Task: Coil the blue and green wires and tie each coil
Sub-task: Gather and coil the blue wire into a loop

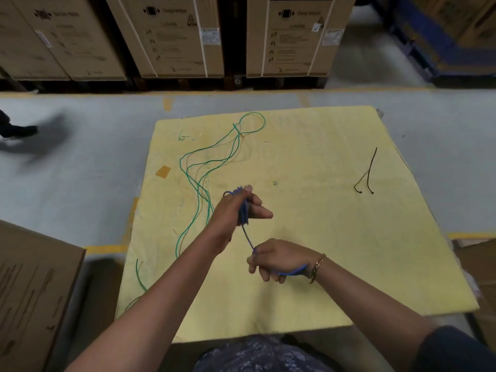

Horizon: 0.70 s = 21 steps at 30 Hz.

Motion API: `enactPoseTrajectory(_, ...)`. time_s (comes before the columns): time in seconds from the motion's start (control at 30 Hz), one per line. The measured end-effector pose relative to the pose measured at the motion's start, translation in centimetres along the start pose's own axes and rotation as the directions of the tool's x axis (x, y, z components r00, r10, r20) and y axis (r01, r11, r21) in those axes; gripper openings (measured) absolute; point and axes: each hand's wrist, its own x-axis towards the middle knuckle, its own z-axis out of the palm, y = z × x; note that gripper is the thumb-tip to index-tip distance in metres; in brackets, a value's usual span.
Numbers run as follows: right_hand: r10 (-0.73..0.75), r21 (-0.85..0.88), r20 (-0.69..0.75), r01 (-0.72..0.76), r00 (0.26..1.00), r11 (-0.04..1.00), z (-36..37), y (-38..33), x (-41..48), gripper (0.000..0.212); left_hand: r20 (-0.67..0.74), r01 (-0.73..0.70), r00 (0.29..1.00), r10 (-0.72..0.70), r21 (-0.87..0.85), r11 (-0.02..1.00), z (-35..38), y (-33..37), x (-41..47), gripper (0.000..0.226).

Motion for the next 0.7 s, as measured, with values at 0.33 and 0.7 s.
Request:
enactPoseTrajectory(0.33, -0.110, 0.652, 0.192, -0.043, 0.975, 0.757, -0.7, -0.5, -1.5, 0.053, 0.009, 0.083, 0.996, -0.094, 0.397, 0.914, 1.2, -3.1, -0.6, 0.046)
enactPoseTrajectory(0.7, -0.344, -0.172, -0.844, 0.399, 0.413, 0.901, -1.4, 1.9, -1.7, 0.047, 0.312, 0.527, 0.797, -0.517, 0.059, 0.848, 0.4, -4.9, -1.3, 0.065)
